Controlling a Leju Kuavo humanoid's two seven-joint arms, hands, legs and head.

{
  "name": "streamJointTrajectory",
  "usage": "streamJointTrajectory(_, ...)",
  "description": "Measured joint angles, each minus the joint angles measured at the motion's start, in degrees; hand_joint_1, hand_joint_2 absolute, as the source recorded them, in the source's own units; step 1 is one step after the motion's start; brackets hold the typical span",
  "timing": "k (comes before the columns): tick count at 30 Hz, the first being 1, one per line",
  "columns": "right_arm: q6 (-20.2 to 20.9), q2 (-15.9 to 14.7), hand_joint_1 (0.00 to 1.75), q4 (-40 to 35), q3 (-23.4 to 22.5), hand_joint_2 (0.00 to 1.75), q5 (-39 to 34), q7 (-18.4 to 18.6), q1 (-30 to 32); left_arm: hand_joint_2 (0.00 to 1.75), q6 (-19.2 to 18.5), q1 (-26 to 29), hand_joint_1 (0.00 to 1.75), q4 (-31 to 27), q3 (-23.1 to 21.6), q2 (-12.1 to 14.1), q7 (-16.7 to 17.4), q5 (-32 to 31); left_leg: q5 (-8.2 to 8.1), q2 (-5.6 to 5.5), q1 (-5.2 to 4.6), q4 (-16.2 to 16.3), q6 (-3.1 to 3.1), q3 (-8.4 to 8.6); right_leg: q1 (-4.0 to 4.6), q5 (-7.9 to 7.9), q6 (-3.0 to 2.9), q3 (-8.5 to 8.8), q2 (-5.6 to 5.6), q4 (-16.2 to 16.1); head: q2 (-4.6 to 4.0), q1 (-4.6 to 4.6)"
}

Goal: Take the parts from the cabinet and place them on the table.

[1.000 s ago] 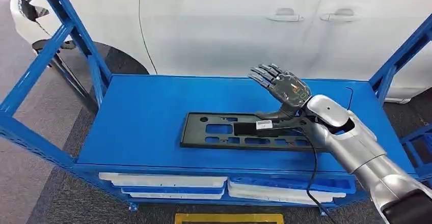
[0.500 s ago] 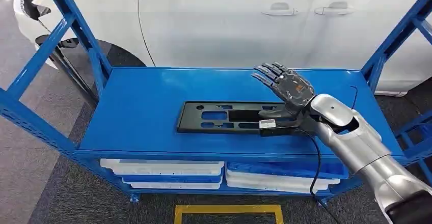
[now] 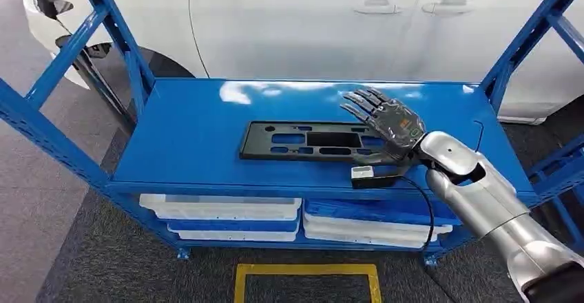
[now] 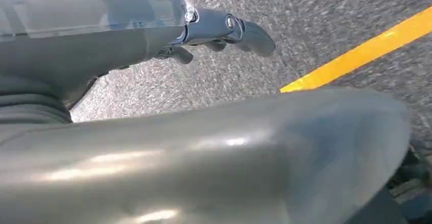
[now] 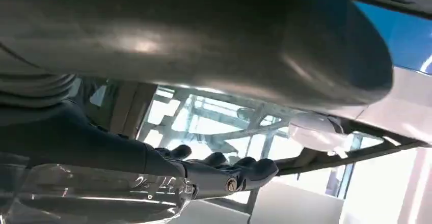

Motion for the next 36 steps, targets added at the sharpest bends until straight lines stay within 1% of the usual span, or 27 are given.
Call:
streamJointTrajectory(1,-0.02,-0.07,0.0,-0.17,-0.26,0.0,0.11,0.09,0.16,0.0,-0.02,0.0,0.0,0.02,-0.04,-0.04,-0.04,0.0,0.74,0.28,0.28,-0.5,0.16,0.13,-0.34,-0.64,0.18,-0.24,0.06,0.59,0.02,0.02)
streamJointTrajectory(2,0.0,-0.19,0.0,-0.3,-0.48,0.0,0.24,0.22,0.16,0.0,-0.02,-0.08,0.0,0.02,-0.07,-0.04,-0.09,-0.04,1.13,0.29,0.27,-0.63,0.59,-0.22,-0.35,-2.58,0.46,-1.11,0.0,2.31,0.02,0.02)
streamJointTrajectory(4,0.11,-0.44,0.0,-0.5,-0.74,0.0,0.39,0.61,0.46,0.0,-0.09,-0.15,0.0,0.02,-0.17,-0.04,-0.09,-0.11,1.74,0.35,0.24,-0.57,0.8,-1.14,-0.59,-7.8,0.92,-4.7,0.04,11.13,0.0,0.02)
streamJointTrajectory(5,0.35,-0.46,0.0,-0.59,-0.76,0.0,0.48,0.74,0.8,0.0,-0.28,-0.06,0.0,0.02,-0.22,-0.04,-0.09,-0.35,1.99,0.36,0.2,-0.52,0.76,-1.56,-0.73,-9.7,1.18,-6.47,0.03,15.77,0.0,0.02)
streamJointTrajectory(6,0.5,-0.48,0.0,-0.59,-0.79,0.0,0.63,0.87,1.17,0.0,-0.46,0.0,0.0,0.02,-0.26,-0.04,-0.07,-0.42,2.19,0.37,0.22,-0.39,0.68,-1.94,-0.88,-10.28,1.37,-7.2,0.01,18.19,0.0,0.02)
streamJointTrajectory(7,0.68,-0.48,0.0,-0.63,-0.85,0.0,0.76,0.92,1.55,0.0,-0.61,0.01,0.0,0.02,-0.28,-0.04,-0.07,-0.46,2.32,0.37,0.3,-0.21,0.56,-2.24,-1.07,-9.38,1.53,-6.34,-0.01,17.36,0.0,0.02)
streamJointTrajectory(8,0.7,-0.48,0.0,-0.68,-0.94,0.0,0.87,0.98,1.75,0.0,-0.66,0.0,0.0,0.02,-0.33,-0.04,-0.07,-0.48,2.33,0.37,0.36,0.03,0.51,-2.49,-1.29,-7.6,1.66,-4.15,-0.02,14.15,0.02,0.02)
streamJointTrajectory(10,0.7,-0.55,0.0,-1.07,-1.31,0.0,1.07,1.07,1.77,0.0,-0.68,-0.04,0.0,0.02,-0.35,-0.15,-0.07,-0.59,2.15,0.37,0.39,0.79,0.14,-2.8,-1.63,-3.48,1.73,2.11,-0.16,3.58,0.0,0.02)
streamJointTrajectory(11,0.66,-0.66,0.0,-1.22,-1.57,0.0,1.09,1.16,1.81,0.0,-0.66,-0.08,0.0,0.02,-0.39,-0.17,-0.07,-0.63,2.08,0.36,0.2,1.05,-0.19,-3.15,-1.56,-4.71,1.47,3.5,-0.23,1.02,0.0,0.02)
streamJointTrajectory(12,0.57,-0.76,0.0,-1.44,-1.7,0.0,1.22,1.22,2.05,0.0,-0.53,-0.17,0.0,0.02,-0.37,-0.2,-0.07,-0.63,2.04,0.34,0.0,1.6,-0.48,-3.5,-1.14,-4.22,0.86,3.17,-0.04,0.65,0.02,0.0)
streamJointTrajectory(15,-0.5,-1.31,0.0,-2.33,-2.55,0.0,1.87,1.4,4.02,0.0,-0.37,-0.12,0.0,0.02,-0.39,-0.2,-0.07,-0.63,2.46,0.32,0.09,1.25,-1.42,-3.68,-1.06,-3.93,-0.11,2.76,-0.07,0.68,0.02,0.02)
streamJointTrajectory(16,-0.76,-1.44,0.0,-2.92,-3.06,0.0,2.49,1.46,4.87,0.0,-0.24,-0.17,0.0,0.02,-0.39,-0.17,-0.07,-0.63,1.96,0.28,0.21,1.6,-1.74,-3.97,-1.4,-3.62,-0.59,2.9,-0.22,0.3,0.02,0.0)
streamJointTrajectory(17,-0.99,-1.46,0.0,-3.46,-3.54,0.0,2.91,1.46,5.71,0.0,-0.11,-0.19,0.0,0.02,-0.42,-0.2,-0.07,-0.63,0.57,0.28,0.34,3.13,-2.01,-4.43,-1.34,-3.54,-0.92,2.91,-0.24,0.24,0.0,0.02)
streamJointTrajectory(18,-1.2,-1.46,0.0,-4.02,-4.17,0.0,3.41,1.46,6.41,0.0,-0.04,-0.16,0.0,0.02,-0.46,-0.22,0.0,-0.63,-1.67,0.28,0.4,6.51,-2.2,-5.84,-1.3,-3.46,-1.26,2.76,-0.27,0.24,0.0,0.02)
streamJointTrajectory(20,-1.18,-1.55,0.0,-4.63,-4.72,0.0,3.8,1.46,7.7,0.0,0.04,-0.04,0.0,0.02,-0.5,-0.2,0.09,-0.63,-6.21,0.28,0.53,16.52,-2.55,-10.26,-1.14,-3.32,-1.44,2.4,-0.27,0.26,0.0,0.0)
streamJointTrajectory(21,-1.11,-1.55,0.0,-4.81,-4.85,0.0,3.87,1.46,8.17,0.0,0.07,0.02,0.0,0.02,-0.52,-0.22,0.09,-0.63,-6.86,0.28,0.55,19.47,-2.61,-11.55,-1.11,-3.25,-1.44,2.28,-0.25,0.3,0.0,0.0)
streamJointTrajectory(22,-0.98,-1.55,0.0,-4.94,-4.98,0.0,4.02,1.46,8.57,0.0,0.09,0.06,0.0,0.02,-0.57,-0.2,0.09,-0.61,-6.09,0.28,0.57,19.54,-2.59,-11.48,-1.11,-3.22,-1.41,2.26,-0.22,0.34,0.0,0.0)
streamJointTrajectory(23,-0.74,-1.55,0.0,-4.94,-5.09,1.75,4.22,1.46,8.82,0.0,0.09,0.07,0.0,0.02,-0.66,-0.2,0.09,-0.61,-4.27,0.28,0.6,16.97,-2.51,-10.14,-1.12,-3.21,-1.38,2.27,-0.19,0.41,0.0,0.0)
streamJointTrajectory(25,-0.17,-1.55,0.0,-4.94,-5.31,1.75,4.48,1.46,9.02,0.0,0.07,-0.02,0.0,0.02,-0.83,-0.2,0.07,-0.61,0.88,0.28,0.69,6.42,-2.11,-4.77,-1.14,-3.24,-1.19,2.31,-0.11,0.66,0.0,0.0)
streamJointTrajectory(26,-0.07,-1.55,0.0,-4.94,-5.38,1.75,4.7,1.46,9.1,0.0,0.07,-0.04,0.0,0.02,-0.87,-0.2,0.07,-0.61,1.23,0.2,0.67,2.49,-1.76,-3.12,-1.13,-3.24,-0.91,2.22,-0.09,0.71,0.0,0.02)
streamJointTrajectory(27,0.21,-1.55,0.0,-4.92,-5.4,1.75,4.96,1.46,9.15,0.0,0.04,-0.11,0.0,0.02,-0.92,-0.2,0.07,-0.63,0.9,0.17,0.36,1.51,-1.62,-2.71,-0.72,-3.14,-0.48,1.91,-0.01,0.93,0.0,0.0)
streamJointTrajectory(30,0.94,-1.53,0.0,-4.5,-5.42,1.75,5.27,1.0,9.12,0.0,0.02,-0.04,0.0,0.02,-1.18,-0.2,0.07,-0.63,1.37,0.02,0.19,1.81,-0.75,-3.28,-0.94,-2.45,0.71,1.69,-0.04,0.4,0.0,0.02)
streamJointTrajectory(31,0.94,-1.53,0.0,-3.95,-5.42,1.75,5.14,0.39,8.69,0.0,0.02,-0.07,0.0,0.02,-1.29,-0.22,0.02,-0.61,1.93,0.05,0.46,0.94,-0.13,-3.15,-0.92,-2.43,1.11,1.6,0.01,0.4,0.02,0.0)
streamJointTrajectory(32,0.94,-1.44,0.0,-3.03,-5.42,1.75,4.92,0.05,8.17,0.0,0.02,-0.14,0.0,0.02,-1.33,-0.24,-0.07,-0.55,2.33,0.11,0.6,0.68,0.19,-3.01,-1.16,-3.42,1.27,1.19,-0.03,1.28,0.0,0.02)
streamJointTrajectory(33,0.94,-1.42,0.0,-2.31,-5.4,1.75,4.83,-0.18,7.6,0.0,0.02,-0.24,0.0,0.02,-1.35,-0.26,-0.11,-0.48,2.5,0.15,0.6,0.59,0.46,-3.16,-1.13,-5.35,1.39,0.07,-0.02,3.8,0.0,0.02)
streamJointTrajectory(35,0.55,-1.2,0.0,-0.56,-5.31,1.75,4.81,-0.2,7.02,0.0,-0.02,-0.2,0.0,0.02,-1.4,-0.31,-0.13,-0.46,2.67,0.16,0.4,0.6,0.69,-3.48,-1.22,-9.94,1.77,-4.06,-0.03,13.3,0.0,0.02)
streamJointTrajectory(36,0.26,-0.98,0.0,0.31,-5.16,1.75,4.81,-0.2,7.07,0.0,-0.02,-0.12,0.0,0.02,-1.42,-0.31,-0.15,-0.46,2.72,0.15,0.31,0.65,0.77,-3.64,-1.23,-11.16,1.84,-5.81,-0.03,17.21,0.0,0.02)
